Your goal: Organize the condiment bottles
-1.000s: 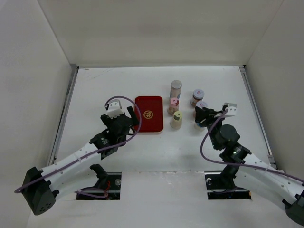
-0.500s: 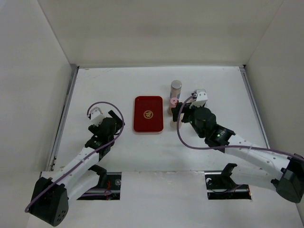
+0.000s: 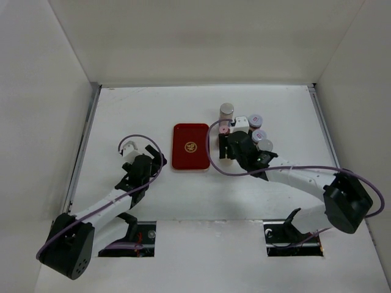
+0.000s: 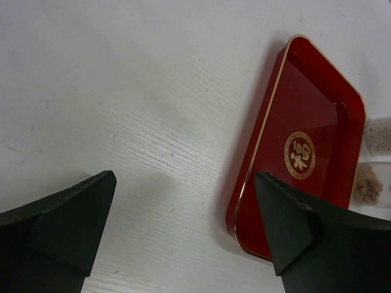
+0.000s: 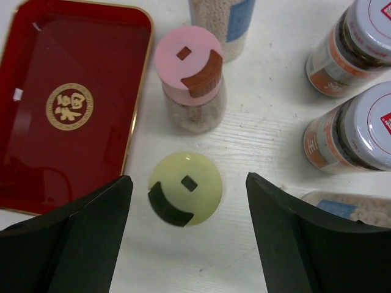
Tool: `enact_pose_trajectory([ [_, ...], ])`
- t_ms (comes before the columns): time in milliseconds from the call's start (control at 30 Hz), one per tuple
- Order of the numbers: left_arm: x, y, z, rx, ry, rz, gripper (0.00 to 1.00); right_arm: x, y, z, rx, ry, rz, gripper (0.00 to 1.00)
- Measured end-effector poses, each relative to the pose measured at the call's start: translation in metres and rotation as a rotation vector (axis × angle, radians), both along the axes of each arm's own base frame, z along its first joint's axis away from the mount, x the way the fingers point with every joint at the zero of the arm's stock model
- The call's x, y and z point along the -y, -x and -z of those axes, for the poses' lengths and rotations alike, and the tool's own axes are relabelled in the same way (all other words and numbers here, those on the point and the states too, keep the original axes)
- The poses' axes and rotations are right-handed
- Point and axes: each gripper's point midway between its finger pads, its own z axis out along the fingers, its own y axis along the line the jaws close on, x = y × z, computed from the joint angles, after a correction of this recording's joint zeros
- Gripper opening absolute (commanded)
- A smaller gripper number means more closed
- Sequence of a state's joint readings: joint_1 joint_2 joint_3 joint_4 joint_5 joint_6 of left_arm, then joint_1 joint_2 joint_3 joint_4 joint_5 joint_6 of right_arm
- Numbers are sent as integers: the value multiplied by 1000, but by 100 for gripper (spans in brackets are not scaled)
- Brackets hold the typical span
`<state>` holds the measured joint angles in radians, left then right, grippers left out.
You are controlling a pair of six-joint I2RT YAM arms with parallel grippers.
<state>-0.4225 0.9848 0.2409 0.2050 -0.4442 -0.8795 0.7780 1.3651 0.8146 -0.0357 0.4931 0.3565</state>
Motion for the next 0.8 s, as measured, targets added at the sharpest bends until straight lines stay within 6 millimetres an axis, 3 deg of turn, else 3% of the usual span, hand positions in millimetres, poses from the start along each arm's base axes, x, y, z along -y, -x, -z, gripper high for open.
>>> enact_pose_trajectory([
  [267,9,-4,-1,29,29,16,100,-3,-16,18,-52,27,35,39],
  [400,13,-2,9,-3,22,30,100,-2,-16,11,-66,43,36,36],
  [500,14,-2,10,-4,24,31,100,-4,-16,-10,-42,32,33,38],
  [567,15,-3,11,-5,26,30,100,-16,-19,-37,0,-4,14,38],
  [700,15,-3,11,-3,29,28,100,-59,-38,-92,92,-105,-53,38],
  [800,14,-3,11,-6,32,24,100,-103,-62,-109,140,-152,-104,38],
])
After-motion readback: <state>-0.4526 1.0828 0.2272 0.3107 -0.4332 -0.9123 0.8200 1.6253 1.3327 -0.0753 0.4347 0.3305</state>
